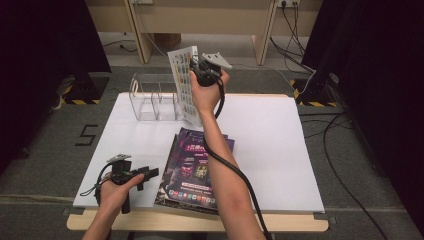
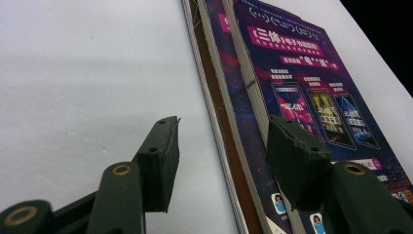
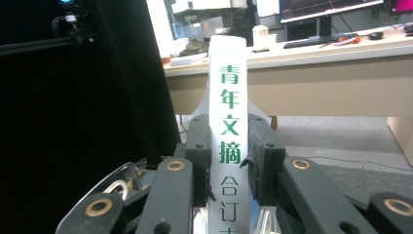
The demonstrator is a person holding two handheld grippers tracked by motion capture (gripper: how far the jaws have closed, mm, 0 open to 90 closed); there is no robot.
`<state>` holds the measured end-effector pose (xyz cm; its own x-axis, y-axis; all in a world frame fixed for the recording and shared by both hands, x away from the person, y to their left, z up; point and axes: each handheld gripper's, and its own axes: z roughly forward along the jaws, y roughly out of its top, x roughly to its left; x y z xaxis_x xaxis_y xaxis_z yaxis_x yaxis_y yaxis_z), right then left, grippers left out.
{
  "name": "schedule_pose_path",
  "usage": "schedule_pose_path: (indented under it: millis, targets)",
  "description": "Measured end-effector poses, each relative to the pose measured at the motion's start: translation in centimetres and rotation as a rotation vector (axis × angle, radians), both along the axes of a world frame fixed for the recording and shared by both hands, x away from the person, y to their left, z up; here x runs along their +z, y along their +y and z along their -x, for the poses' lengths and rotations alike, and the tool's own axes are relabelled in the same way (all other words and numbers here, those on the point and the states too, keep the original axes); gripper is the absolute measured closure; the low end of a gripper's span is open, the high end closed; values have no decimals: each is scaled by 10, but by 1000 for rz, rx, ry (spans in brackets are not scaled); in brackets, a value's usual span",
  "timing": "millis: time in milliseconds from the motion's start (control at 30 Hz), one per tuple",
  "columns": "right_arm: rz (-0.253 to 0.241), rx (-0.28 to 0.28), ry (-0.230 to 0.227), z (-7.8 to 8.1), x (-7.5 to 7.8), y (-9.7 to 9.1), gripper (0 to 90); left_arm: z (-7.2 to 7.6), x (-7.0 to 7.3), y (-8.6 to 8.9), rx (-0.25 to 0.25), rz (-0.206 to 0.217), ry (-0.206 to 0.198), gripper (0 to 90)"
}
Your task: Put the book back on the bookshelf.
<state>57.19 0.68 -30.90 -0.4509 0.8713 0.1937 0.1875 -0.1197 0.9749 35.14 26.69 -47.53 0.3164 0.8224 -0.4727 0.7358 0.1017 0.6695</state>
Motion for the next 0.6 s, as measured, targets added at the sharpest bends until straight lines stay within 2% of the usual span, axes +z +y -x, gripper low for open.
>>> schedule_pose_path:
  millis: [300, 433, 600]
  targets:
    - [26, 49, -22, 42, -12, -22, 738, 0, 0, -1, 5, -3, 2, 456]
    - [41, 68, -11, 62, -18, -33, 737, 0, -1, -2, 3, -1, 3, 455]
    - [54, 66, -14, 71, -23, -39, 734, 0, 0, -3, -2, -5, 3, 456]
